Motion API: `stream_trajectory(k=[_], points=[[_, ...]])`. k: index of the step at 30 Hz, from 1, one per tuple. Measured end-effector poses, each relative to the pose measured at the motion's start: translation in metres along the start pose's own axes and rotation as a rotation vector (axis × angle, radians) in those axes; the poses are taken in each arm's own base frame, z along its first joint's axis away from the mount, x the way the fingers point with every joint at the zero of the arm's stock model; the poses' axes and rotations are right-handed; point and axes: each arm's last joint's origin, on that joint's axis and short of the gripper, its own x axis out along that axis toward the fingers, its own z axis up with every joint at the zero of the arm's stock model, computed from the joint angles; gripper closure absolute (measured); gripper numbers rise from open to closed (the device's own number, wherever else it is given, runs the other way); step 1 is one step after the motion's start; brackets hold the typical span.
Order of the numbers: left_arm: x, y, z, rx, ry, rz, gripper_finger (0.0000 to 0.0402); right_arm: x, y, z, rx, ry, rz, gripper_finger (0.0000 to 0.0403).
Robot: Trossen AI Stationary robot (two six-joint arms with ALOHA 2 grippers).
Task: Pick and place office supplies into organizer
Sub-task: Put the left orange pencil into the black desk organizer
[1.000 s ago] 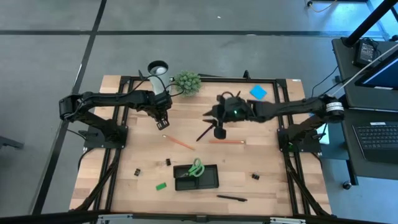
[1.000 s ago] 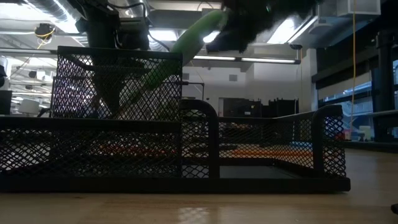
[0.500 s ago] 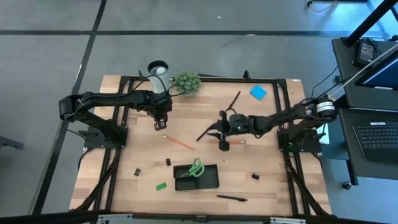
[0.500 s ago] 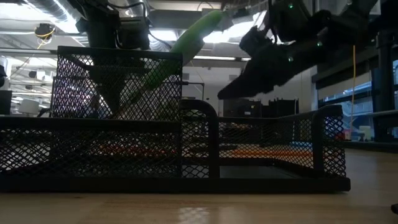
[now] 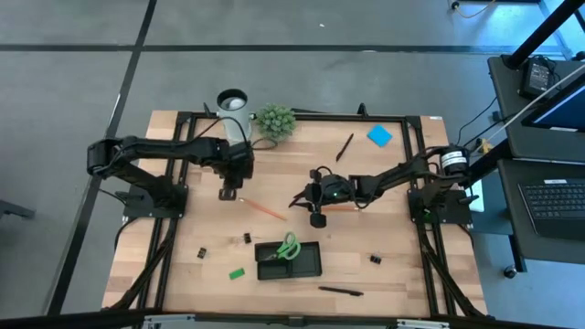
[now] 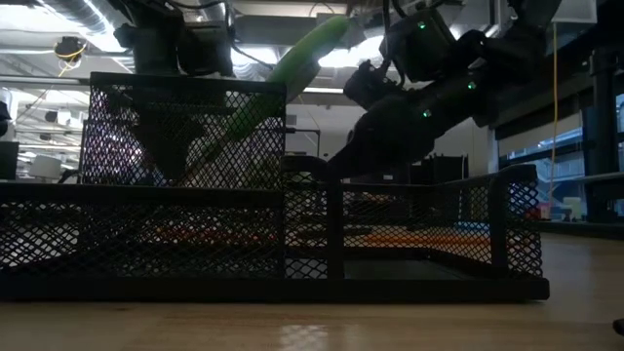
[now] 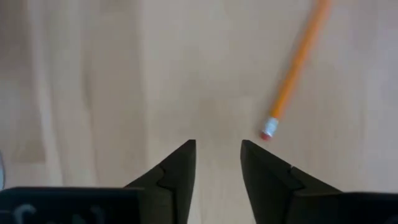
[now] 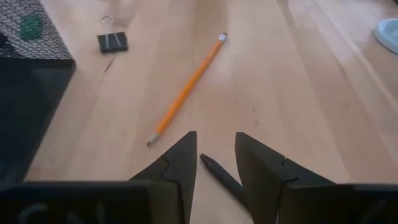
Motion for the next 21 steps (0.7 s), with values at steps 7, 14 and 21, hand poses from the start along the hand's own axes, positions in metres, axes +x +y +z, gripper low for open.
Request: stream_trajectory(k=[7, 14, 21], points=[[0.001, -0.021, 0.005, 0.103, 0.007, -0.027, 0.0263, 0.001, 0.002, 0.0, 0.027, -0.001, 0.003, 0.029], [0.01, -0.032, 0.011, 0.128, 0.031, -0.016, 0.0263, 0.001, 0.008, 0.001, 0.016, -0.009, 0.019, 0.029], [0.044, -0.035, 0.018, 0.148, 0.131, -0.029, 0.0263, 0.001, 0.017, 0.003, 0.014, -0.024, 0.04, 0.029]])
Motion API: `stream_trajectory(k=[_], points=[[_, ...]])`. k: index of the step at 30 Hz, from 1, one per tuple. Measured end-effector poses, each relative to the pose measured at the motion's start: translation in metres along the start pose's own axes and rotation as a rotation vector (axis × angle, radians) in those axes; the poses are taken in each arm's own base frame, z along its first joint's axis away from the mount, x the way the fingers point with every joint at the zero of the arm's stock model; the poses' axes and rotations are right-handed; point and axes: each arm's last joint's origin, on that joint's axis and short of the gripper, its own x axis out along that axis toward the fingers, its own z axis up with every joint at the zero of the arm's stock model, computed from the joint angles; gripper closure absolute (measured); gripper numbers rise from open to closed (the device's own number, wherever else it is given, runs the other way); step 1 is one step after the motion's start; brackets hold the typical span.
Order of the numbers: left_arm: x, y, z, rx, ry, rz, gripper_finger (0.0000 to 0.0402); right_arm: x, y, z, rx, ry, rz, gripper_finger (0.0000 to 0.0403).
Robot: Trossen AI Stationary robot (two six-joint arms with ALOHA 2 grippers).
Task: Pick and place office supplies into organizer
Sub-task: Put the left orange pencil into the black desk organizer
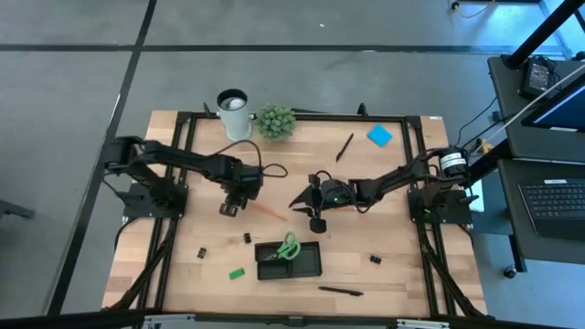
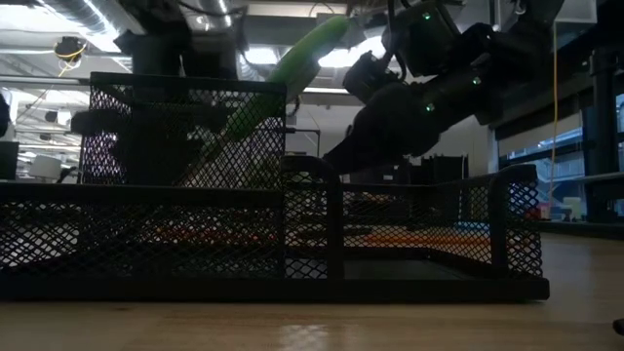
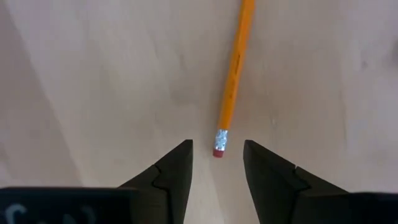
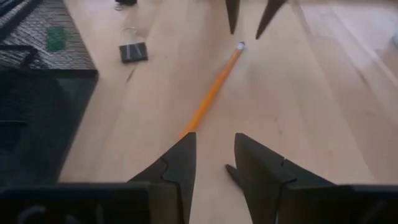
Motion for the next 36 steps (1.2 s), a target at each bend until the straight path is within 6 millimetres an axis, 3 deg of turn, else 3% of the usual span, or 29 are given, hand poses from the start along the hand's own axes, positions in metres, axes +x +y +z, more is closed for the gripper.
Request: stream_trajectory(k=[8, 12, 19, 27, 36], points=[[0.024, 0.001, 0.002, -0.007, 0.099, -0.022, 0.0264, 0.0, 0.009, 0.0, 0.01, 0.002, 0.023, 0.029], [0.029, 0.001, 0.003, -0.116, 0.122, -0.02, 0.0279, -0.001, 0.014, -0.001, 0.002, 0.014, 0.036, 0.029], [0.03, 0.002, 0.004, -0.327, 0.112, -0.005, 0.0328, -0.001, 0.016, -0.005, -0.003, 0.056, 0.034, 0.029], [0.03, 0.002, 0.004, -0.416, 0.1, -0.03, 0.0389, -0.001, 0.014, -0.011, -0.007, 0.111, -0.019, 0.029], [0.031, 0.002, 0.005, -0.413, 0.098, -0.031, 0.0387, -0.001, 0.008, -0.011, -0.009, 0.116, -0.098, 0.029]])
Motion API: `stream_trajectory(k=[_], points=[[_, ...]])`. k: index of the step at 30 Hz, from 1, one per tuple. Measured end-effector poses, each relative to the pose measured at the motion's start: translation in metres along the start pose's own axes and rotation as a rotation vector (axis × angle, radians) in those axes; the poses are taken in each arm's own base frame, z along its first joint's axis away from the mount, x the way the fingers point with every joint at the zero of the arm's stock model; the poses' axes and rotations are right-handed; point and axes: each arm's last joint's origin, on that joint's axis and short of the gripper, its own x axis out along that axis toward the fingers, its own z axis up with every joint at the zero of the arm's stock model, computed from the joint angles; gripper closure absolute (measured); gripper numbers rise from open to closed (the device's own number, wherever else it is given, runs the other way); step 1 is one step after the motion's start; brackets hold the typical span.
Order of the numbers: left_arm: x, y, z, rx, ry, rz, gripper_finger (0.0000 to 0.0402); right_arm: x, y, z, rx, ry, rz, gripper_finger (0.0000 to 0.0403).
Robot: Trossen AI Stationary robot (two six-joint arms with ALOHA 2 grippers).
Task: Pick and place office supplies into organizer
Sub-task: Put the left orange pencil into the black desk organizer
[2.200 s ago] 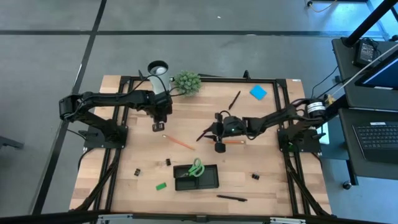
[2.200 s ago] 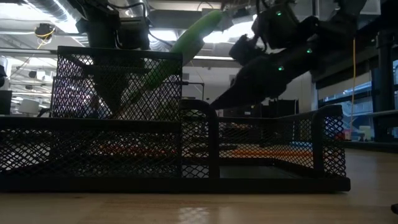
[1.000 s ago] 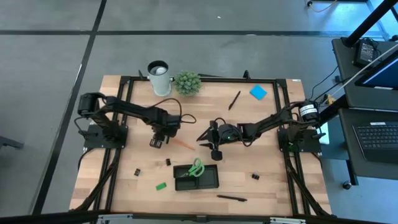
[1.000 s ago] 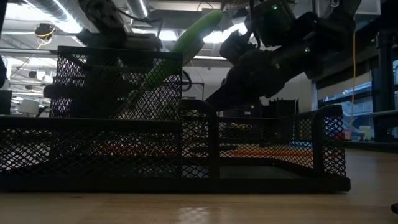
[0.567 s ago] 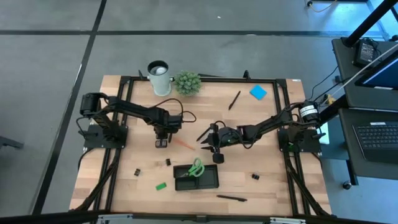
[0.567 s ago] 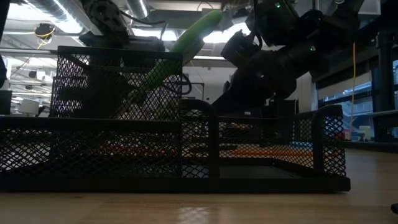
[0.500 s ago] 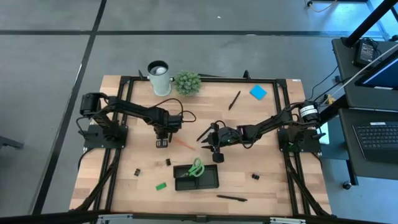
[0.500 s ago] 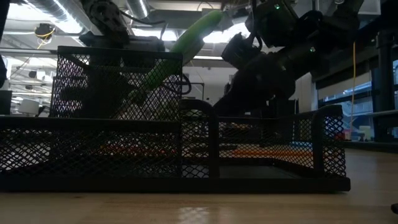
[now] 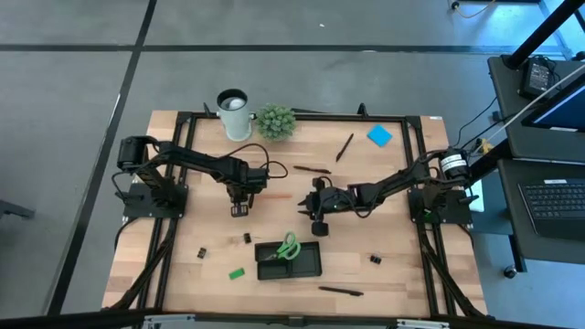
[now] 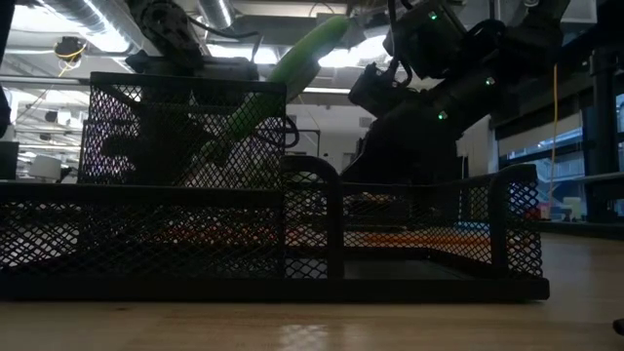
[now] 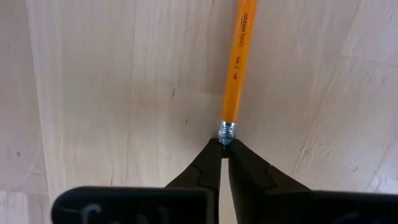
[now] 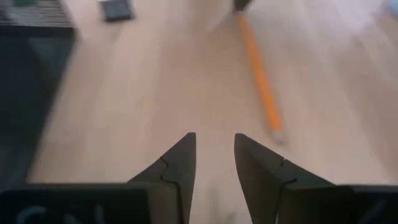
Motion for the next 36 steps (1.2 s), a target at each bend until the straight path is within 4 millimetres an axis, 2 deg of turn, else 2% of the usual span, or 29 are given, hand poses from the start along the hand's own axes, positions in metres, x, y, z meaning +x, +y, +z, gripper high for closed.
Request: stream_trajectory(k=[8, 14, 19, 26, 36], points=[[0.0, 0.0, 0.0, 0.003, -0.002, 0.005, 0.0391, 0.002, -0.019, -0.001, -0.073, 0.008, -0.049, 0.029], [0.0, 0.0, 0.0, 0.027, -0.002, 0.007, 0.0391, 0.003, -0.029, 0.002, -0.05, -0.021, -0.078, 0.029], [0.0, 0.0, 0.0, 0.028, -0.003, 0.008, 0.0391, 0.004, -0.037, 0.003, -0.091, -0.037, -0.033, 0.029], [0.0, 0.0, 0.0, 0.028, -0.003, 0.009, 0.0391, 0.017, -0.05, -0.012, -0.069, -0.005, 0.014, 0.029], [0.0, 0.0, 0.0, 0.026, -0.003, 0.01, 0.0391, 0.032, -0.049, -0.025, -0.065, -0.035, 0.064, 0.029]])
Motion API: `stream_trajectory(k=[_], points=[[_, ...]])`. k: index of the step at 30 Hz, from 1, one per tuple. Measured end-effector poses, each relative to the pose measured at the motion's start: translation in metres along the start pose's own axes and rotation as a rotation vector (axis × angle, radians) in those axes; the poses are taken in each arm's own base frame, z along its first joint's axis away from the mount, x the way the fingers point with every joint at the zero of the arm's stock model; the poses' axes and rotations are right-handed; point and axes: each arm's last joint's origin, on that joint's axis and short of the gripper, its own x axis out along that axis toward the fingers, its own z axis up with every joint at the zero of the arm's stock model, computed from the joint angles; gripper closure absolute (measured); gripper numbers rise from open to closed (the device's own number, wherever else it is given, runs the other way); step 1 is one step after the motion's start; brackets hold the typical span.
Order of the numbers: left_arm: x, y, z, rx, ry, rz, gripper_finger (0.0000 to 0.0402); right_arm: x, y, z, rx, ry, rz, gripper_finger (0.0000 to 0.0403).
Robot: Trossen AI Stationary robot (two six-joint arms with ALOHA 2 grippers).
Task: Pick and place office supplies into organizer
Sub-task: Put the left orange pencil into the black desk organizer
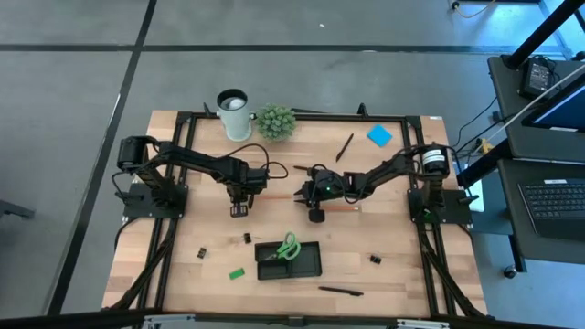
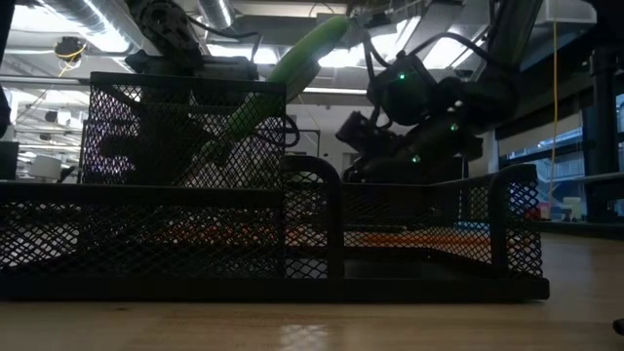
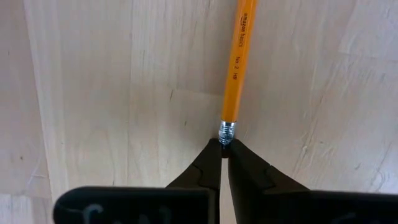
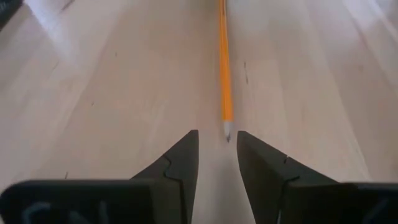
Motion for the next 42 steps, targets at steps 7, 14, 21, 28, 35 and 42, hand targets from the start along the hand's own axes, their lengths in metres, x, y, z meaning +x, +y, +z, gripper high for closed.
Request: stream_trajectory(k=[7, 14, 21, 28, 35, 42], points=[[0.0, 0.0, 0.0, 0.001, 0.0, 0.001, 0.0391, 0.002, -0.001, 0.007, -0.017, -0.021, -0.004, 0.029], [0.0, 0.0, 0.0, -0.001, 0.0, 0.001, 0.0391, 0.005, -0.003, 0.013, -0.056, -0.016, -0.004, 0.029], [0.0, 0.0, 0.0, -0.001, 0.0, 0.001, 0.0391, 0.01, -0.002, 0.004, -0.052, 0.018, 0.001, 0.029], [0.0, 0.0, 0.0, 0.0, 0.0, 0.001, 0.0391, 0.017, -0.001, -0.004, -0.049, 0.017, 0.005, 0.029], [0.0, 0.0, 0.0, 0.001, 0.0, 0.001, 0.0391, 0.031, -0.001, -0.002, -0.045, 0.023, 0.057, 0.0303], [0.0, 0.0, 0.0, -0.009, 0.0, 0.012, 0.0389, 0.039, -0.001, -0.001, -0.037, 0.051, 0.097, 0.037]])
